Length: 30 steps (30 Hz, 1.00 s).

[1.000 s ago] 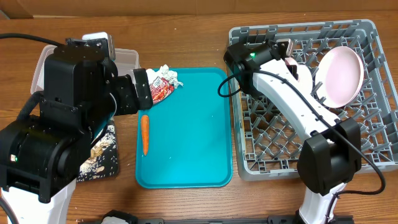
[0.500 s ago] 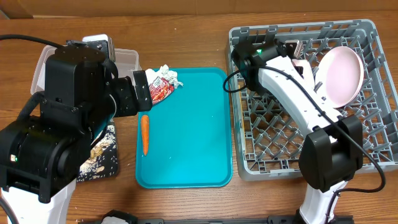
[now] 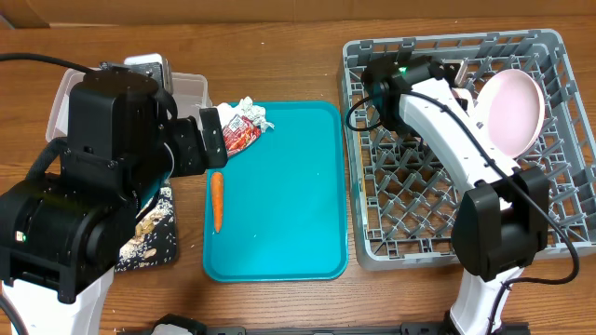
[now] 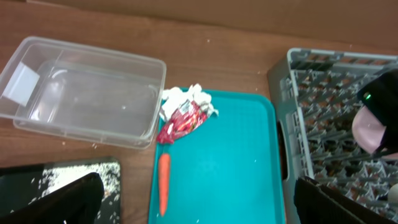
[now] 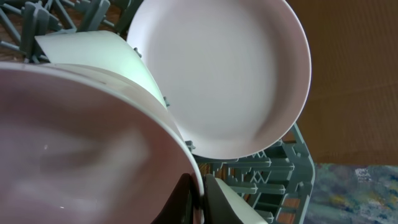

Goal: Sort waste into correct bins and load items into the dishwasher

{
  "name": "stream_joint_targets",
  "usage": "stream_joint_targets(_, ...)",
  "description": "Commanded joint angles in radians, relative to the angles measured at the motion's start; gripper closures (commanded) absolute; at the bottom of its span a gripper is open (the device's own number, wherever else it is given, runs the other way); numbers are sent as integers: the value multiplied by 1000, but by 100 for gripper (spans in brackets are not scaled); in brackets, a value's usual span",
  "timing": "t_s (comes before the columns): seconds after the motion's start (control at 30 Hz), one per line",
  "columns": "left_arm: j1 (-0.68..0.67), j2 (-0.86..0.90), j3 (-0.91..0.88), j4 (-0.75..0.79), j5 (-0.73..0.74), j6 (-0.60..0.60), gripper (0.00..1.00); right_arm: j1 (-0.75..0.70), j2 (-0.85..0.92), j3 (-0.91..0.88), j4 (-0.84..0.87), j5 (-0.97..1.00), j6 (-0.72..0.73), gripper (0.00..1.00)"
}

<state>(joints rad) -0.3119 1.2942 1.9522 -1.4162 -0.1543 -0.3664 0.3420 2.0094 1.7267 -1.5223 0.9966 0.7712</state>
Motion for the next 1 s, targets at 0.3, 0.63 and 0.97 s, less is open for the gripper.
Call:
stream_joint_targets(0.3, 6, 2, 9, 22, -10, 7, 0, 62, 18, -6, -14, -17, 14, 85)
stream_joint_targets(0.63, 6, 2, 9, 26, -10, 7, 0, 70, 17, -1, -52, 8, 15, 96)
stream_joint_targets(0.97, 6, 2, 9, 26, -10, 7, 0, 68, 16, 3, -101, 171, 47, 96)
